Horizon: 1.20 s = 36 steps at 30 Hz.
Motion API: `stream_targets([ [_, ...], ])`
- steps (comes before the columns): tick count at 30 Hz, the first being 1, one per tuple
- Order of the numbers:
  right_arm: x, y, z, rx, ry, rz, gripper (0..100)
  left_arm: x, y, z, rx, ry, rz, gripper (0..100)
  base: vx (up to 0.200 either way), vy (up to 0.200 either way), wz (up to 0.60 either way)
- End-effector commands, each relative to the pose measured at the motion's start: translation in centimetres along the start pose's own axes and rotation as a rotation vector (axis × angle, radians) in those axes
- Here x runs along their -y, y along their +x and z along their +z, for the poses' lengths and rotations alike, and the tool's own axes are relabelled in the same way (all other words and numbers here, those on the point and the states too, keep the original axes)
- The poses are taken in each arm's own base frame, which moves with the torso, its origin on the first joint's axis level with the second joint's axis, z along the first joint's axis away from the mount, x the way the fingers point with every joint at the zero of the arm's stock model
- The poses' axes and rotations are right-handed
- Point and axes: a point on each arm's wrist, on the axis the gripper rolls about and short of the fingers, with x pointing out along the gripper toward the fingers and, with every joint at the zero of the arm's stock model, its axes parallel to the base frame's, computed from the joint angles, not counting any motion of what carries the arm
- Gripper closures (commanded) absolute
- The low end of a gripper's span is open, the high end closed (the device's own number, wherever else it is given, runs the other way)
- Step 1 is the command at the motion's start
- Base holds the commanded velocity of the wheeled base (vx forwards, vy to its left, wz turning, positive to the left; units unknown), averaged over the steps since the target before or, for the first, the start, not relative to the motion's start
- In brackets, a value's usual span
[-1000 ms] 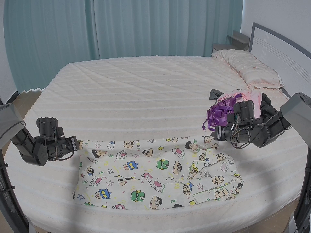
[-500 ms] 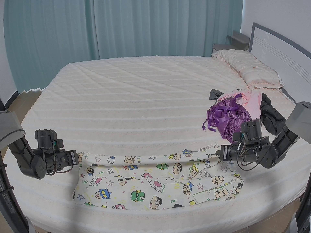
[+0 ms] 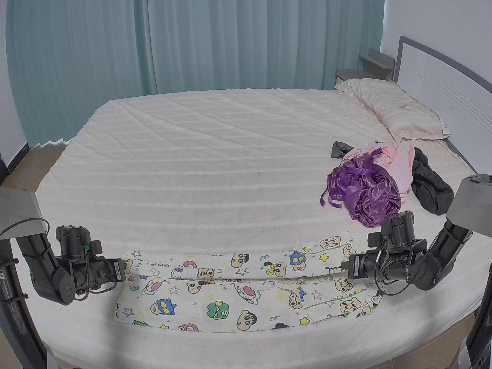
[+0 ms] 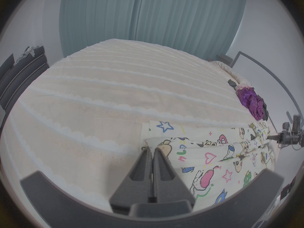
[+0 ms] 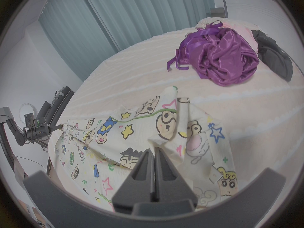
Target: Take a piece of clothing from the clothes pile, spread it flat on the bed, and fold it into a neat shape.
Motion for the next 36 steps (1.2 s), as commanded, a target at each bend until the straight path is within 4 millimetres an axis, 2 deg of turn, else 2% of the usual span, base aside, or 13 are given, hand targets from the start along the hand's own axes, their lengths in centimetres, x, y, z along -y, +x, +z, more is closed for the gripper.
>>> stream_targets([
  [1,0.4,0.5,-1.3,-0.037,0.011,-0.008,100,-0.4,0.8,-2.6,-0.077,0.021,0.006,100,0.000,0.000,0.00],
  [10,0.6,0.8,-2.4,-0.028,0.006,-0.007,100,-0.3,0.4,-3.7,-0.088,0.036,0.000,100,0.000,0.000,0.00],
  [11,0.6,0.8,-2.4,-0.025,0.007,-0.008,0,-0.3,0.3,-3.8,-0.088,0.036,0.000,0,0.000,0.000,0.00],
  [17,0.5,0.0,-2.2,-0.013,0.024,-0.005,0,-0.2,-0.3,-3.5,-0.073,0.031,-0.002,0,0.000,0.000,0.00],
  [22,0.1,-1.7,-1.5,0.057,0.106,0.017,0,-0.6,-1.7,-2.8,-0.035,0.013,0.014,0,0.000,0.000,0.00],
  [30,0.3,-1.2,-2.3,0.041,0.256,0.009,0,-0.7,-3.7,-1.8,0.023,-0.154,-0.019,0,0.000,0.000,0.00],
  [33,0.6,-1.4,-3.1,0.047,0.262,-0.012,0,-0.8,-4.3,-2.1,0.014,-0.176,-0.024,0,0.000,0.000,0.00],
  [36,0.7,-1.5,-2.9,0.079,0.273,-0.017,0,-0.8,-4.3,-2.2,0.008,-0.183,-0.024,0,0.000,0.000,0.00],
])
